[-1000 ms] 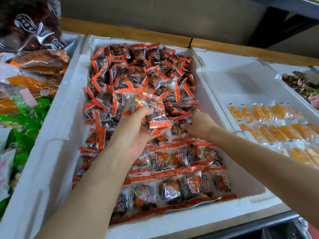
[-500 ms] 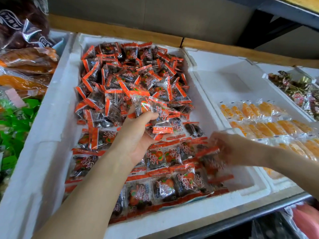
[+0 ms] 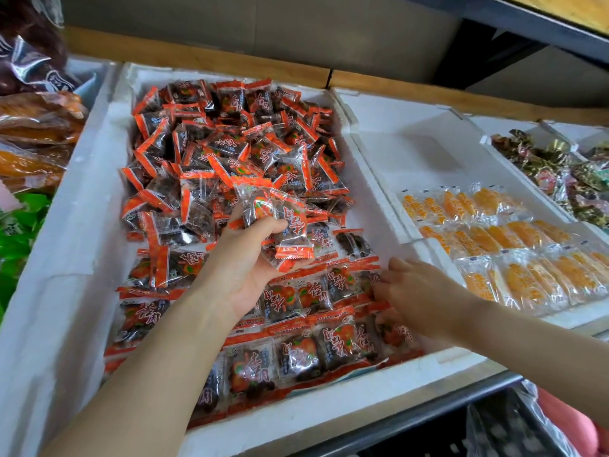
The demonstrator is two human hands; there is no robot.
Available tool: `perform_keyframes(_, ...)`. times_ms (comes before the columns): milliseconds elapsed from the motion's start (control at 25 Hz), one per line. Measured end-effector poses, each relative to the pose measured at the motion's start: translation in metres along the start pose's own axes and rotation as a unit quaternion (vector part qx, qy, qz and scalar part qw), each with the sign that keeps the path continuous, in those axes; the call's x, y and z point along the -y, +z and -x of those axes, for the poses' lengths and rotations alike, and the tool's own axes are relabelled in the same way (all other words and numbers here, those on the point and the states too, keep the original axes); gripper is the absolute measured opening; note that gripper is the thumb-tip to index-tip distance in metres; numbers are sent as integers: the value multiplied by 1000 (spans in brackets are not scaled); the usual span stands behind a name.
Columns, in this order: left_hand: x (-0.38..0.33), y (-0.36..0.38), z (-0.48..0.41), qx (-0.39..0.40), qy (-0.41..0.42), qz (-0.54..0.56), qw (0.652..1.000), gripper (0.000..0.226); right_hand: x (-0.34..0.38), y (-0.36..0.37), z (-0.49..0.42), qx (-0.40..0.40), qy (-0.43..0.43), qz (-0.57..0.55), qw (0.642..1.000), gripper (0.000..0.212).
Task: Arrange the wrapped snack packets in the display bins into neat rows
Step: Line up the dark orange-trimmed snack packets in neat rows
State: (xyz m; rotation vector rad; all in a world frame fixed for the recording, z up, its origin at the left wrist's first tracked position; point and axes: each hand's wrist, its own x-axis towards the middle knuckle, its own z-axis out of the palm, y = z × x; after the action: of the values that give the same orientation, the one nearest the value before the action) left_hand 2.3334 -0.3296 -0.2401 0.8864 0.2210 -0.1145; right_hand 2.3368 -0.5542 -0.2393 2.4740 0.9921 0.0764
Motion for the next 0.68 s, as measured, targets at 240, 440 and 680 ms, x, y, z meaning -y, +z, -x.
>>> perform_keyframes(240,4,2,0,11,-25,-9,1000,39,-7,-4,2,66,41,-44,996,50)
perform_keyframes(440,9,8,8,83,-76,-55,992,47,5,-47,-15,-148,188,-620,748,66)
perform_keyframes(680,10,1,4,90,-79,-66,991,73,8,-54,-37,-136,163,-494,843,37)
